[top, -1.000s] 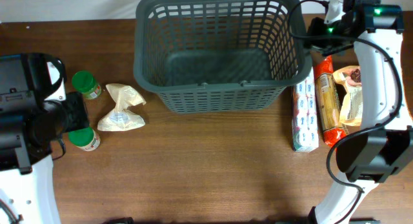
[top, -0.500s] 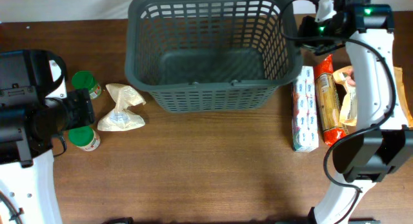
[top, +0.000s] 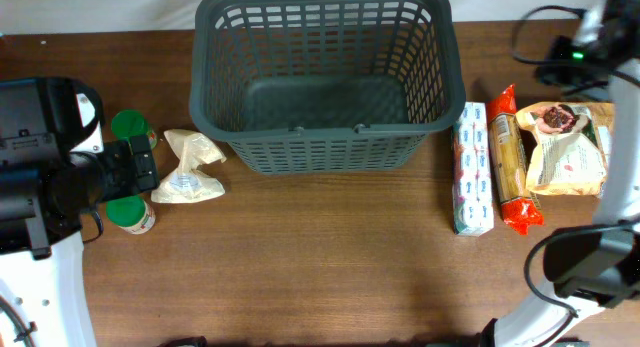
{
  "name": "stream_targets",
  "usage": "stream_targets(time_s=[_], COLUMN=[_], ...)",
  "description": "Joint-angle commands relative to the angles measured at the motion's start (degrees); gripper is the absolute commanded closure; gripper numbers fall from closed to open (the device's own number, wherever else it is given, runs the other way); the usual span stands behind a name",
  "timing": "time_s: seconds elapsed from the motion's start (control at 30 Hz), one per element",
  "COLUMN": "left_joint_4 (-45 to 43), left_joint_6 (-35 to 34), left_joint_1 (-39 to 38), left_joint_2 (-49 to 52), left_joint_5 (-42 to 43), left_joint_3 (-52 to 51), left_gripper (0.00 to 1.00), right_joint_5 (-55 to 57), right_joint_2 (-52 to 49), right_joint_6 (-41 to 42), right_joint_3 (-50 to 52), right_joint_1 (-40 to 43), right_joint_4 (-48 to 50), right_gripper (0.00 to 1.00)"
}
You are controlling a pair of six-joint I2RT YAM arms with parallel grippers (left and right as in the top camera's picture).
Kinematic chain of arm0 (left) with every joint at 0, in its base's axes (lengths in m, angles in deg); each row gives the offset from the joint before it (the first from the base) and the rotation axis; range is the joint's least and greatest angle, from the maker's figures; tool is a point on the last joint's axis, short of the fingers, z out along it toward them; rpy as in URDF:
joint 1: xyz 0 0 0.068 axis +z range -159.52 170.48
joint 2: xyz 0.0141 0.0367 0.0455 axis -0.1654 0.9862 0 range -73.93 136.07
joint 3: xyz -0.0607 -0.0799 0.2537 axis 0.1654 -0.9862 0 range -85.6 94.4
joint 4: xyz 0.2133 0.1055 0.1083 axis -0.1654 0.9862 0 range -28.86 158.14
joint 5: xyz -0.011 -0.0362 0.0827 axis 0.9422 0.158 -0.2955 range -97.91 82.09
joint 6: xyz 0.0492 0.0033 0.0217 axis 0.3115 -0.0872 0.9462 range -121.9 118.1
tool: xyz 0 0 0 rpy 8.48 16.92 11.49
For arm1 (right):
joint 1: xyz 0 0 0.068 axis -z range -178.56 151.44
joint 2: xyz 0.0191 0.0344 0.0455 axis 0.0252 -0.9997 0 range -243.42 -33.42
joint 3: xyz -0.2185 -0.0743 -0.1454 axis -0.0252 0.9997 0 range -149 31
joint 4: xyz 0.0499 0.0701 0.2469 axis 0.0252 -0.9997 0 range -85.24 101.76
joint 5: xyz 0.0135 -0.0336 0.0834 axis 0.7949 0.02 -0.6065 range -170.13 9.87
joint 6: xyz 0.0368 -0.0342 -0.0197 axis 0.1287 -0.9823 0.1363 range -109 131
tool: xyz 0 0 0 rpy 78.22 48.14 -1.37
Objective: Pack container
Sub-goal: 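Reach the right gripper to the printed snack bag and grasp it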
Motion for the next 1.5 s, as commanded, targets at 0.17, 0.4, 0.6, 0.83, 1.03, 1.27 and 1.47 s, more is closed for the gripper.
stream_targets(time_s=[0.17, 0.4, 0.6, 0.83, 1.03, 1.27, 1.47], left_joint_4=[0.07, 0.07, 0.07, 0.09, 0.09, 0.07, 0.07], left_joint_6=[0.11, 0.11, 0.11, 0.09, 0.11, 0.11, 0.11], left_joint_1=[0.35, 0.35, 0.35, 0.35, 0.35, 0.35, 0.35], left_joint_2=[0.24, 0.24, 0.24, 0.24, 0.24, 0.24, 0.24], left_joint_5=[-0.42, -0.42, -0.42, -0.42, -0.42, -0.42, -0.42], left_joint_3=[0.13, 0.13, 0.13, 0.13, 0.13, 0.13, 0.13], left_gripper=[0.01, 0.01, 0.01, 0.01, 0.01, 0.01, 0.01], right_joint_5=[17.44, 19.56, 20.04, 19.78, 19.93, 17.14, 14.25], right_joint_2=[-2.99, -7.28, -11.08, -14.43, -20.28, -29.33, -31.65], right_joint_6=[-5.09, -4.85, -4.46, -4.70, -5.84, -6.12, -3.93], right_joint_3=[3.69, 11.02, 16.59, 20.35, 20.90, 20.90, 20.96], right_joint_1=[3.34, 4.98, 7.50, 9.09, 9.03, 8.96, 8.96], right_joint_4=[0.04, 4.74, 9.14, 14.40, 15.50, 12.90, 11.61], right_gripper=[0.01, 0.01, 0.01, 0.01, 0.01, 0.20, 0.62])
